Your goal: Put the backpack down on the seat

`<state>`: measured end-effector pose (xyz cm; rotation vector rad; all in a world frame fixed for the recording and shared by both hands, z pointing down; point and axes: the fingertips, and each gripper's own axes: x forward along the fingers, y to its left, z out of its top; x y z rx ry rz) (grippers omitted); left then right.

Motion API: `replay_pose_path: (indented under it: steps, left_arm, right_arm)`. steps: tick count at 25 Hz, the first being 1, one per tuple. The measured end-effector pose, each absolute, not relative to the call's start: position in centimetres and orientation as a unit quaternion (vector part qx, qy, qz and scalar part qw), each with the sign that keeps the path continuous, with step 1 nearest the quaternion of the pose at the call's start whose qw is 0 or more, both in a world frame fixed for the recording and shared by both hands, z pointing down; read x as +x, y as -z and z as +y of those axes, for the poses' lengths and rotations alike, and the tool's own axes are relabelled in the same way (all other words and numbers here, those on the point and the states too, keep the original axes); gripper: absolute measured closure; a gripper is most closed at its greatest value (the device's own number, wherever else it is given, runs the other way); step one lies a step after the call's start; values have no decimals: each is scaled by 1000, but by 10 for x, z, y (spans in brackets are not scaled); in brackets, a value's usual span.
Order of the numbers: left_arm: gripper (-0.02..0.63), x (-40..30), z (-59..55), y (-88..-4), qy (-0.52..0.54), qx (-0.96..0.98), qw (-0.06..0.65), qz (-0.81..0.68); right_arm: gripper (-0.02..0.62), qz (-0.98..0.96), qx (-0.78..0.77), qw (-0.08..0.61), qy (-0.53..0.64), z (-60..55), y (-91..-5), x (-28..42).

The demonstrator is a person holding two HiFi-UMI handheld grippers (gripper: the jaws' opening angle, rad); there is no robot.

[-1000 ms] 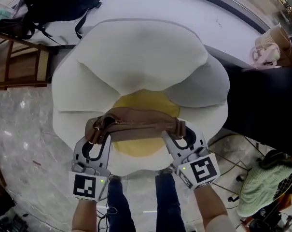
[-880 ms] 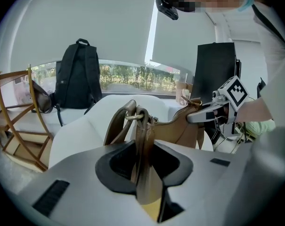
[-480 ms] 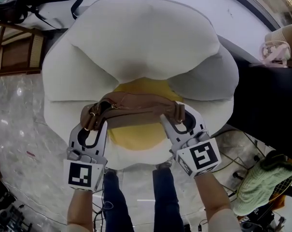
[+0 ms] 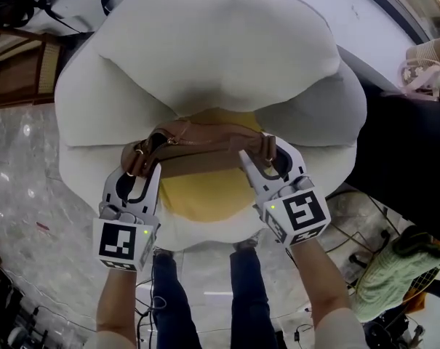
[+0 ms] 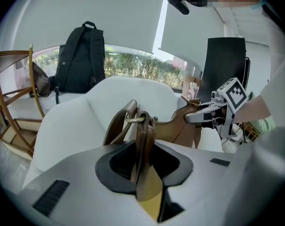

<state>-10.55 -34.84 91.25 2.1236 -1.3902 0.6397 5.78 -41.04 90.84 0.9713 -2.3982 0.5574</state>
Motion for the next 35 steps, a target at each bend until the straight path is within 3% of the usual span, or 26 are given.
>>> replay_pose_path:
  steps: [35]
  left_arm:
    - [502, -123, -406, -982, -250, 756, 312, -519]
  right_arm:
    - [407, -849, 374, 301, -221, -469, -989, 41]
